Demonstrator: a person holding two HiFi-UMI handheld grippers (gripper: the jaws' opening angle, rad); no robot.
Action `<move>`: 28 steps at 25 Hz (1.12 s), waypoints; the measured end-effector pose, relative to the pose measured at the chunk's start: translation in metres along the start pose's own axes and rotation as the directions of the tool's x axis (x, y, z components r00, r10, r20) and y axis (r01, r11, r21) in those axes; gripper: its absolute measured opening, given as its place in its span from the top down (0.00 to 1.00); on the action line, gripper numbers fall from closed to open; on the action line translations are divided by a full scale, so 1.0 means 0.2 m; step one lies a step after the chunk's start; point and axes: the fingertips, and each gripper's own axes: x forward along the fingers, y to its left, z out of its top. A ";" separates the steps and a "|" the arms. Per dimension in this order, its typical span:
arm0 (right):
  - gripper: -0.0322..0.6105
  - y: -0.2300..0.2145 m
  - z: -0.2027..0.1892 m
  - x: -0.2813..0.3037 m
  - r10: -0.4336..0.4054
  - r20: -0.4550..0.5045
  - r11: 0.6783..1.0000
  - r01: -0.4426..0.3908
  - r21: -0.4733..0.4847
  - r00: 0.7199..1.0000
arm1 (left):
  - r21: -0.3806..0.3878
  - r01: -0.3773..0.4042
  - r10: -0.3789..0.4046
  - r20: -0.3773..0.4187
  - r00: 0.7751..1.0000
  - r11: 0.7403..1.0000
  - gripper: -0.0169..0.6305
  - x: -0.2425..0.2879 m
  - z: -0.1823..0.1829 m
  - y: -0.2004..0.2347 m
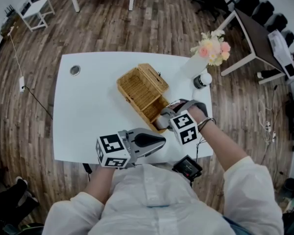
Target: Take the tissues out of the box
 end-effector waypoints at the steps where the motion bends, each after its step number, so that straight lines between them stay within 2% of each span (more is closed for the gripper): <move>1: 0.50 0.00 0.00 0.00 0.000 -0.006 1.000 0.000 -0.006 1.000 | 0.000 0.001 -0.001 -0.001 1.000 1.000 0.97 0.00 0.00 0.00; 8: 0.54 -0.01 0.00 0.02 0.015 -0.013 1.000 -0.015 -0.017 1.000 | 0.006 -0.020 0.021 -0.023 1.000 1.000 0.97 -0.02 -0.04 0.01; 13: 0.55 0.00 0.00 0.01 0.014 -0.024 1.000 -0.014 -0.013 1.000 | 0.055 -0.143 0.147 -0.085 0.985 0.988 0.97 -0.03 -0.15 0.14; 16: 0.55 0.01 -0.01 0.01 0.012 -0.031 1.000 -0.012 -0.011 0.999 | 0.093 -0.207 0.218 -0.124 0.968 0.974 0.90 -0.03 -0.23 0.22; 18: 0.55 0.00 -0.01 0.01 0.008 -0.030 1.000 -0.009 -0.009 1.000 | 0.131 -0.258 0.277 -0.157 0.948 0.957 0.80 -0.02 -0.28 0.29; 21: 0.55 -0.01 -0.01 0.02 0.007 -0.030 1.000 -0.007 -0.010 1.000 | 0.223 -0.316 0.363 -0.217 0.906 0.922 0.66 -0.02 -0.34 0.38; 24: 0.55 -0.01 -0.01 0.02 0.010 -0.034 1.000 -0.011 -0.011 0.999 | 0.317 -0.330 0.420 -0.281 0.863 0.889 0.54 0.00 -0.41 0.46; 26: 0.55 0.00 -0.01 0.02 0.012 -0.036 1.000 -0.013 -0.011 0.999 | 0.359 -0.329 0.446 -0.322 0.835 0.874 0.42 0.02 -0.48 0.50; 28: 0.55 0.00 -0.01 0.02 0.013 -0.037 1.000 -0.014 -0.011 0.999 | 0.386 -0.327 0.468 -0.362 0.806 0.862 0.38 0.04 -0.53 0.55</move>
